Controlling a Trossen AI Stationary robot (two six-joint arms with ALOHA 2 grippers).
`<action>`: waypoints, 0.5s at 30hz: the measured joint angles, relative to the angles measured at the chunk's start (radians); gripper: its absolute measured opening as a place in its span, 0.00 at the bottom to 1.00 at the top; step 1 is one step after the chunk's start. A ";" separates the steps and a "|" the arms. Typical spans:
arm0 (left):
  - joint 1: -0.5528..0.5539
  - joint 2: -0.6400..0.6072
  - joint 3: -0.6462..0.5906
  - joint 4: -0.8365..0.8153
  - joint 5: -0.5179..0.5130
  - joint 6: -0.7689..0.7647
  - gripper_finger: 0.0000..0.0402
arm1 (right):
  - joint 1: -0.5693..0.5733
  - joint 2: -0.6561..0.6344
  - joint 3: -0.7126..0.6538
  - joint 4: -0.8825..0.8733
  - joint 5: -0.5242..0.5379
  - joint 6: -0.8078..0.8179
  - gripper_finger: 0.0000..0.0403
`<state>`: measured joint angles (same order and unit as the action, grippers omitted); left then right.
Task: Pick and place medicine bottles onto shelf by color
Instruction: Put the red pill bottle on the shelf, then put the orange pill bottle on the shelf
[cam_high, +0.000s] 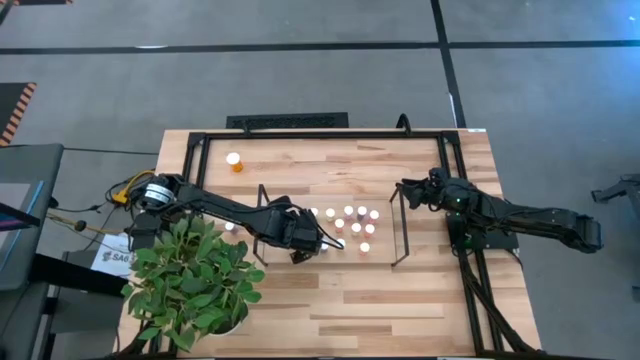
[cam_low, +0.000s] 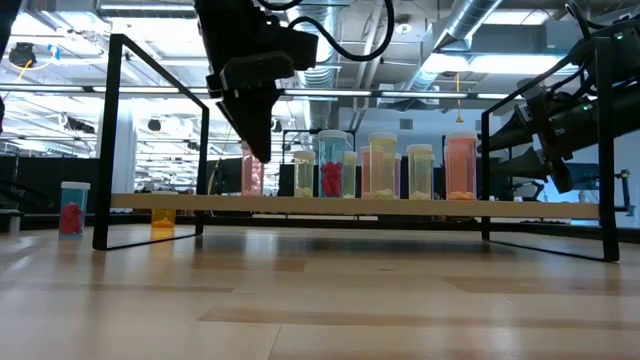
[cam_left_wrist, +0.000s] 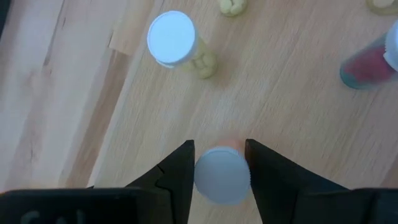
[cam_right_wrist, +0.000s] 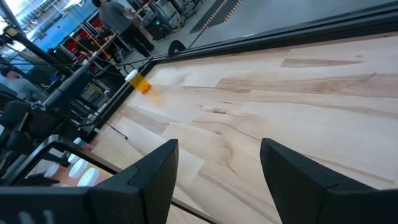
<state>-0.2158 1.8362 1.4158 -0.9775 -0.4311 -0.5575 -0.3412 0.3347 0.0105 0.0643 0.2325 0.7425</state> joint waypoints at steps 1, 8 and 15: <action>0.000 0.000 0.000 0.000 -0.002 0.000 0.33 | 0.000 0.000 0.000 0.000 0.000 0.000 0.62; 0.003 -0.012 0.024 -0.025 -0.012 -0.002 0.41 | 0.000 0.000 0.000 0.000 0.000 0.000 0.62; 0.019 -0.014 0.121 -0.122 -0.020 0.040 0.44 | 0.000 0.000 0.000 0.000 0.000 0.000 0.62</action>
<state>-0.1966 1.8221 1.5365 -1.0996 -0.4515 -0.5178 -0.3409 0.3344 0.0105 0.0643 0.2325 0.7428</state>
